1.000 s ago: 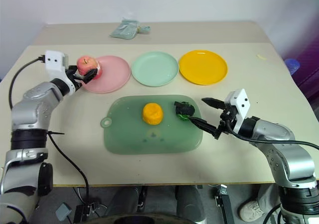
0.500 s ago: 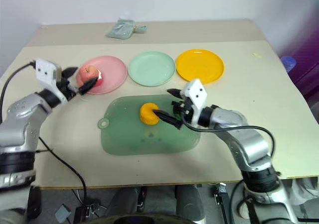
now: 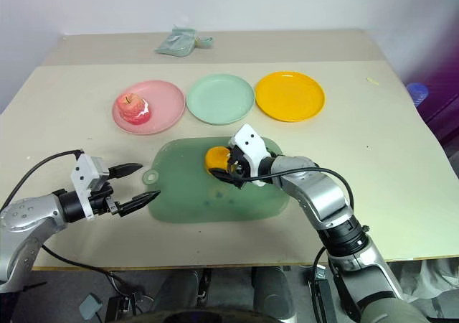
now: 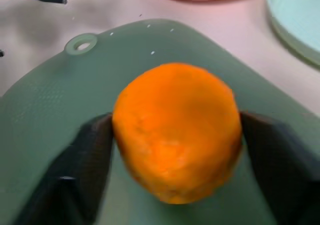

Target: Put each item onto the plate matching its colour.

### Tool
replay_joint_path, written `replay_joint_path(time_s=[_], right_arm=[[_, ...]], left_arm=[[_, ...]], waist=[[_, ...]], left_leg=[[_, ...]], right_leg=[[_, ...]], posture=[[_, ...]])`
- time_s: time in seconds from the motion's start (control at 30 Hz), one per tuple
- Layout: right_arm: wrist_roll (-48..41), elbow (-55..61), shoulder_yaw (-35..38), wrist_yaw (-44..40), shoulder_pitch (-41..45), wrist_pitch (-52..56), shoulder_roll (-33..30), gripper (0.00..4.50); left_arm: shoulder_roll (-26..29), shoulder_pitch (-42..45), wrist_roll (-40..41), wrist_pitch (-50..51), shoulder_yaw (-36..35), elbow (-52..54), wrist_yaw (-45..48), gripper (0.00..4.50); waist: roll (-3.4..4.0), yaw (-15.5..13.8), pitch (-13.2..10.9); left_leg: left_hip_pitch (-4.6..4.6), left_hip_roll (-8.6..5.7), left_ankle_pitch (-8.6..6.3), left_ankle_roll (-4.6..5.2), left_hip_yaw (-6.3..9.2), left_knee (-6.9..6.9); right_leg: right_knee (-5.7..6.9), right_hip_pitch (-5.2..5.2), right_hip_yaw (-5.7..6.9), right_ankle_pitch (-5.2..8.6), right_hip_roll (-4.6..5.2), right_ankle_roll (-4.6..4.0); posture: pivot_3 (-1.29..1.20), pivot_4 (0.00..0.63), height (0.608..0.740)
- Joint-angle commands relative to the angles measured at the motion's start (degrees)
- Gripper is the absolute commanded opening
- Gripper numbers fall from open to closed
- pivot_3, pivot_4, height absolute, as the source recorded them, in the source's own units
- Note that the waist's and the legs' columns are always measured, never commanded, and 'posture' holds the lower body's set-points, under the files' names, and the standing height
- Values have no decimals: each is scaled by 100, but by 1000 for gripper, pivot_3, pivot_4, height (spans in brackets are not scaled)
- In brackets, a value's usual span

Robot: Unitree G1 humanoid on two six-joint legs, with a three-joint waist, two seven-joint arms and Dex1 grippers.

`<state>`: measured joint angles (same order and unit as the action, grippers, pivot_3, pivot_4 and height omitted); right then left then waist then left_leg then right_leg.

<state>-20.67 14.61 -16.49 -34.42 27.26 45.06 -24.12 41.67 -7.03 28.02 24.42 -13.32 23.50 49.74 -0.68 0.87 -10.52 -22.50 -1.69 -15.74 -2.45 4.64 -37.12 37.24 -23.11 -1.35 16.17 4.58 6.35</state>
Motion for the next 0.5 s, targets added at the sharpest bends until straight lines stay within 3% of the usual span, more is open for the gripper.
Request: replay_joint_path(time_s=[0.03,0.13,0.23,0.4,0.5], right_arm=[[-97,123,461,192,326,-69,226,2688],[-40,-219,998,625,730,-104,411,2688],[285,-1312,1600,1414,1378,-230,491,2688],[1010,-3838,1960,2194,2357,-1312,329,2688],[948,-5121,2240,2155,2972,-1947,384,4131]], left_arm=[[-44,18,125,11,-36,239,-53,4500],[-87,3,143,22,86,342,-45,4500],[-163,36,154,48,205,423,-70,4500],[-255,160,104,31,385,372,-148,4500],[-302,201,50,-2,487,343,-190,4500]], waist=[[0,1,0],[2,2,-2],[2,-12,-1],[2,11,-1],[18,36,-11]], left_leg=[[0,0,0,0,0,0],[0,0,0,0,-1,-1],[0,-1,1,-1,-2,-1],[-1,-25,1,-2,-8,3],[-1,-27,2,-2,-14,7]], right_leg=[[0,-1,0,0,-1,0],[2,-2,0,0,-1,0],[3,-2,0,-1,-1,0],[0,-5,-1,-1,1,-1],[2,-12,-6,-1,0,-1]], posture=[[0,150,740],[0,150,740],[0,150,740],[0,150,740],[0,150,740]])
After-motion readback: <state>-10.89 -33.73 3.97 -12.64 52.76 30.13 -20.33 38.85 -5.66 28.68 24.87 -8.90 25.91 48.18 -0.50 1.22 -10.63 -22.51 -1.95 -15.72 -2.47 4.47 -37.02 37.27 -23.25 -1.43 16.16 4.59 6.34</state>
